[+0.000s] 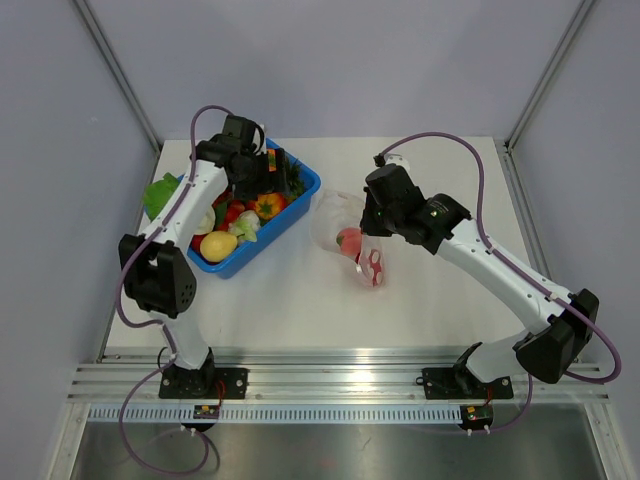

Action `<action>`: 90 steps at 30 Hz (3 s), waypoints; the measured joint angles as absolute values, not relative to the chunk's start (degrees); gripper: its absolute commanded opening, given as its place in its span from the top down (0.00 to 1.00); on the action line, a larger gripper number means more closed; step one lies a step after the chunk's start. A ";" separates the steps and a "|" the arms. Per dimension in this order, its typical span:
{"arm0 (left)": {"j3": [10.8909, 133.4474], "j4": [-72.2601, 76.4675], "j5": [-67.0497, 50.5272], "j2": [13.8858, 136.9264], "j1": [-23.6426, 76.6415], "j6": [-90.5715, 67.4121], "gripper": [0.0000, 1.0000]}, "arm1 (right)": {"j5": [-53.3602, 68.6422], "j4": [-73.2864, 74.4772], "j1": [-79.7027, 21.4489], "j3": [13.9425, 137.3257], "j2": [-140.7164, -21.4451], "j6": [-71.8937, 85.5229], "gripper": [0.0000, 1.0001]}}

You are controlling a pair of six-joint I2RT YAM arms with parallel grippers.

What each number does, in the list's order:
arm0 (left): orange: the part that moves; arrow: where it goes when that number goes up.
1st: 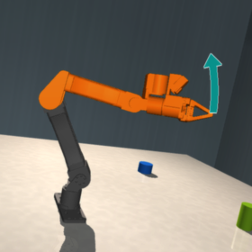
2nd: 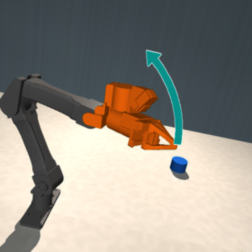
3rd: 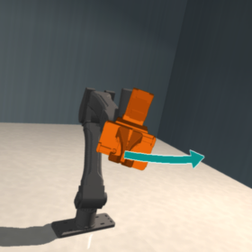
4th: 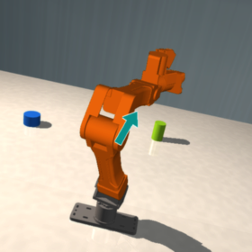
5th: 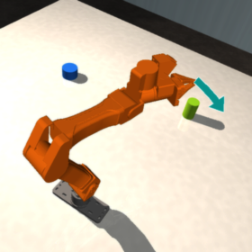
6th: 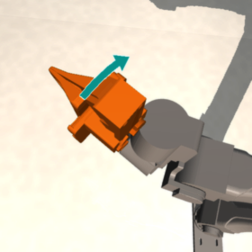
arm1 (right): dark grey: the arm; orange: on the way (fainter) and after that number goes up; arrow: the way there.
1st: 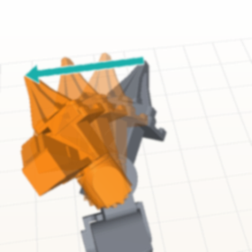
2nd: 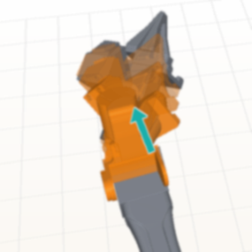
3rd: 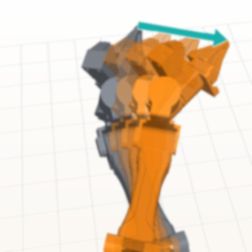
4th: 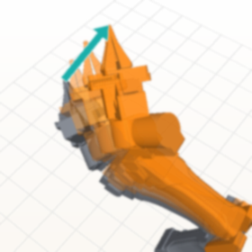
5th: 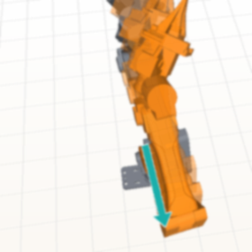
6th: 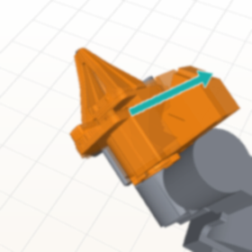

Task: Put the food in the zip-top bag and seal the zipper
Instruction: Pick up the fake vegetable from the bin, then place the fake vegetable in the zipper food storage bag.

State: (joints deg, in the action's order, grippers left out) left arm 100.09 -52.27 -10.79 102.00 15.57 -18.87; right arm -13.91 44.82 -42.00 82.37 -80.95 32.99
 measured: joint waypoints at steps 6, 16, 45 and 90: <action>100.09 -51.70 -5.41 106.34 15.66 -19.66 0.02 | -13.89 44.82 -42.00 82.26 -80.86 33.12 1.00; 99.90 -49.15 -2.26 108.40 15.14 -20.08 0.01 | -13.78 44.82 -42.00 82.26 -80.84 33.30 1.00; 97.89 -47.29 1.41 103.26 14.28 -20.53 0.46 | -12.27 44.45 -42.00 82.26 -80.84 33.47 1.00; 100.05 -50.28 -22.70 86.59 28.91 -19.86 0.62 | -9.93 42.61 -42.00 82.67 -83.24 34.17 1.00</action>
State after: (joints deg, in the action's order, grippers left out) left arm 100.05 -50.28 -22.70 86.59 28.91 -19.86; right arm -9.93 42.61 -42.00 82.67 -83.24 34.17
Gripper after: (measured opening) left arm 0.830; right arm 0.012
